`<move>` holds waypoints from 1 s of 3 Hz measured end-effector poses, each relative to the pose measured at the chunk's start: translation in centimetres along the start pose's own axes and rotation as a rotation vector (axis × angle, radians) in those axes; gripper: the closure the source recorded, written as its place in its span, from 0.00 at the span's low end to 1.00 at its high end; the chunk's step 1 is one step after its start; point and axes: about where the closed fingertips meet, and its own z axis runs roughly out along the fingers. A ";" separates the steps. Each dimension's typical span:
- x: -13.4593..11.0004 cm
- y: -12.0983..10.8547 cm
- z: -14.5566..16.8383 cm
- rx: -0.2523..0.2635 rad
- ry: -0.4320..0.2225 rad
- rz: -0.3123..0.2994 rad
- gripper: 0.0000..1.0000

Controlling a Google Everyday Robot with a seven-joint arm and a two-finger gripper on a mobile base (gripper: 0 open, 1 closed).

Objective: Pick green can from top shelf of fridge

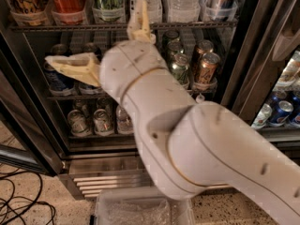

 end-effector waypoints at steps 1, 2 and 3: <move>0.2 1.4 2.7 0.051 0.113 0.005 0.00; 1.4 2.0 4.4 0.127 0.178 0.075 0.00; 3.1 1.4 5.5 0.243 0.178 0.166 0.00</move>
Offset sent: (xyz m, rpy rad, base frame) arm 0.0540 0.0404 -0.0165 0.1640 0.2617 -0.2783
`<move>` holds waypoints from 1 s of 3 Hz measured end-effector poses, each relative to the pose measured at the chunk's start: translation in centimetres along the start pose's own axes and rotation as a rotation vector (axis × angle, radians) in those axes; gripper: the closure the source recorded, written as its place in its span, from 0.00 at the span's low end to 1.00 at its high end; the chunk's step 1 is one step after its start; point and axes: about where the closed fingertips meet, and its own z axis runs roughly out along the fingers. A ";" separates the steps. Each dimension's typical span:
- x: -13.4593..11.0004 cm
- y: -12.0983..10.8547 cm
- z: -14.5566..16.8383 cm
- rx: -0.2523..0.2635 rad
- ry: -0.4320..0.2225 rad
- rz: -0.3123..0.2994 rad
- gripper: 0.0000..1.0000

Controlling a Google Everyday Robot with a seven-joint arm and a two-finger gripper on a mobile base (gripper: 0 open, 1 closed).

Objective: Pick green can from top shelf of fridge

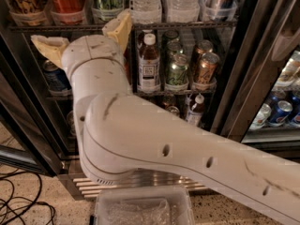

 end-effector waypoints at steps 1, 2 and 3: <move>-0.2 -0.3 1.4 0.061 -0.081 0.068 0.00; -1.7 -1.3 2.1 0.109 -0.180 0.051 0.00; -3.3 -2.0 1.9 0.138 -0.242 -0.013 0.03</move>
Offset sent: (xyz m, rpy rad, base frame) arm 0.0240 -0.0110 0.0407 0.1351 -0.2939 -0.1122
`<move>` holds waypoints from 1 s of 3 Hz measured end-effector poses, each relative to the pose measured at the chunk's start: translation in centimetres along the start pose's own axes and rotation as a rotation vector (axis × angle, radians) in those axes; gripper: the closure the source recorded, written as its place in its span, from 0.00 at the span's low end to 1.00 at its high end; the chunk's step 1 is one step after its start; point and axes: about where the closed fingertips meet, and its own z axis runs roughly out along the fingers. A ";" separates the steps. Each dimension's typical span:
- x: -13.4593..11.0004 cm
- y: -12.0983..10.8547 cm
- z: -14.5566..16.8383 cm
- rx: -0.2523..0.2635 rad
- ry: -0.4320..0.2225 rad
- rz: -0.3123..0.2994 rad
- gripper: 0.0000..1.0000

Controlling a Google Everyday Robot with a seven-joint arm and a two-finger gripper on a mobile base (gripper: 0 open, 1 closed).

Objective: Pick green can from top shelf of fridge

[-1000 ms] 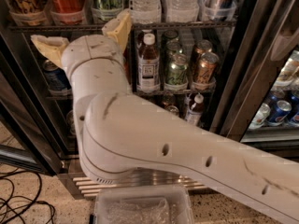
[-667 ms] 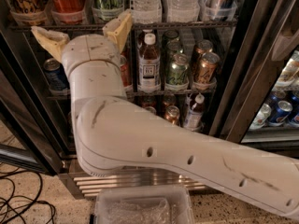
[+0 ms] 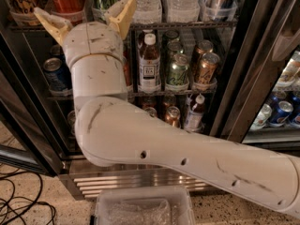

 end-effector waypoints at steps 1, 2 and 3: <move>-0.8 -0.2 -0.1 -0.004 -0.038 -0.014 0.11; -0.8 0.0 0.1 -0.037 -0.064 0.029 0.15; -0.2 0.1 0.8 -0.077 -0.061 0.092 0.19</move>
Offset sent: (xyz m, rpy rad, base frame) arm -0.0003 0.0045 0.0061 0.0540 -0.0733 0.1228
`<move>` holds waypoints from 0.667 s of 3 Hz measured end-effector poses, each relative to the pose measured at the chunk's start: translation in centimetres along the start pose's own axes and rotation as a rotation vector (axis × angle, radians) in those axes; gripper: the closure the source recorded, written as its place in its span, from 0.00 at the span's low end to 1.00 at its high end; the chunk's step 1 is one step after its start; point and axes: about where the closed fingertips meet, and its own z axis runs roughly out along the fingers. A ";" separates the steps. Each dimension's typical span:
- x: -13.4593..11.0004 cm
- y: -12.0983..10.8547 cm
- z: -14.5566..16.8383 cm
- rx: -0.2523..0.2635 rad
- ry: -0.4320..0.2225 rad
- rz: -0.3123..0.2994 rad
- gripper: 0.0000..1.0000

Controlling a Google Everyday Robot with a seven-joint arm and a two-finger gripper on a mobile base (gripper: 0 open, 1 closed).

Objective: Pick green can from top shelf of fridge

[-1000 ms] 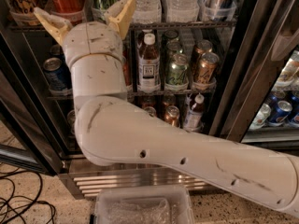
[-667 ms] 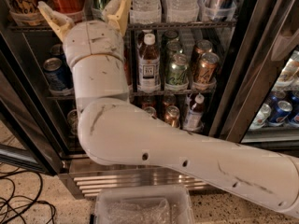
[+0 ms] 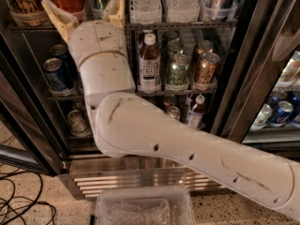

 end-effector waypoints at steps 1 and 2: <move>0.1 -0.2 0.9 -0.042 0.037 0.022 0.19; 0.2 -0.8 1.4 -0.063 0.113 0.003 0.19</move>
Offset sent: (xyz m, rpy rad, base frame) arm 0.0207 -0.0081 0.0019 -0.1175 0.2111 0.0636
